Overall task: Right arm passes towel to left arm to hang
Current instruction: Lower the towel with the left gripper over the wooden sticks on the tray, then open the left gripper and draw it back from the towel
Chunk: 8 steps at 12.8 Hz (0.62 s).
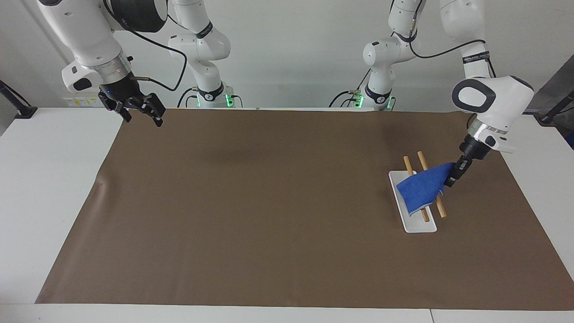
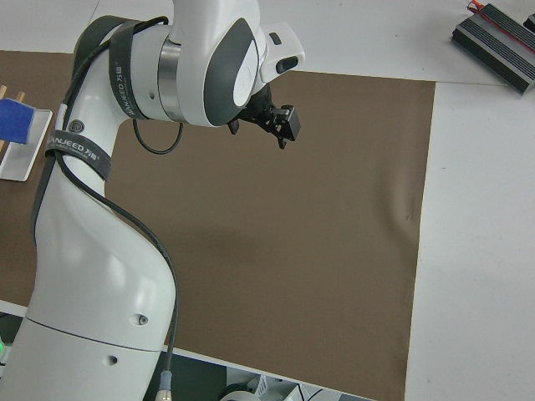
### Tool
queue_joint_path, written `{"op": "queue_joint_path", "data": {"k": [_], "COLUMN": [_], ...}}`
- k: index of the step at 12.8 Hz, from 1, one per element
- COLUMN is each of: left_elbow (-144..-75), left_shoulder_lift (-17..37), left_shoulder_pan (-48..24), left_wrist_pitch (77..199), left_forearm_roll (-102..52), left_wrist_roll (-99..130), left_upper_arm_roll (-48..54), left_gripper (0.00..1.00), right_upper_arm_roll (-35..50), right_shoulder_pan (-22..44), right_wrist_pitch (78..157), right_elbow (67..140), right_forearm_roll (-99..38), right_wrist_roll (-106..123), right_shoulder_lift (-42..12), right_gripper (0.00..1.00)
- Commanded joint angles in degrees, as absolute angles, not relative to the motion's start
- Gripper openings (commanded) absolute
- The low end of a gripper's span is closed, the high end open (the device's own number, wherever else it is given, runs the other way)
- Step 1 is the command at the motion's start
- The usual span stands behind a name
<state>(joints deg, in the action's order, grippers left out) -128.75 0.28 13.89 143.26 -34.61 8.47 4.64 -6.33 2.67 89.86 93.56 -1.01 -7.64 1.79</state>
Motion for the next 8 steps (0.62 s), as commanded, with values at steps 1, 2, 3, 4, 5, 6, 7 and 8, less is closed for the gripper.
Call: {"op": "queue_joint_path", "data": {"k": [1,2,3,4,5,6,7,8], "left_elbow": [-130.69,-130.69,-130.61,-130.34,-130.17,-130.17,-130.08,-129.99], "left_shoulder_lift": [-1.58,-1.5,-1.49,-1.32,-1.14,-1.14,-0.97,-0.71], "left_shoulder_pan": [13.63,13.36,13.19,13.18,12.84,12.83,13.01,12.92], "left_wrist_pitch": [144.49,144.93,145.63,146.07,146.25,146.34,147.12,148.96], "left_forearm_roll": [-34.54,-34.54,-34.54,-34.54,-34.54,-34.54,-34.54,-34.54], "left_wrist_roll": [8.09,8.17,8.17,8.17,8.17,8.17,8.17,8.17], "left_upper_arm_roll": [5.1,5.18,5.27,5.27,5.27,5.27,5.27,5.27], "left_gripper": [0.0,0.0,0.0,0.0,0.02,0.12,0.4,0.73], "right_upper_arm_roll": [-6.5,-6.5,-6.59,-6.59,-6.59,-6.59,-6.59,-6.59], "right_shoulder_pan": [2.72,2.72,2.46,2.46,2.46,2.46,2.46,2.46], "right_wrist_pitch": [90.27,90.26,90.18,90.26,90.26,90.26,90.26,90.26], "right_elbow": [95.01,94.92,95.01,94.92,94.92,95.01,94.92,95.01], "right_forearm_roll": [-1.14,-1.14,-1.14,-1.14,-1.14,-1.14,-1.14,-1.14], "right_wrist_roll": [-7.03,-7.03,-7.03,-7.12,-7.03,-7.03,-7.03,-7.03], "right_shoulder_lift": [2.9,2.9,2.9,2.9,2.9,2.9,2.9,2.9], "right_gripper": [1.0,1.0,1.0,1.0,1.0,1.0,1.0,1.0]}}
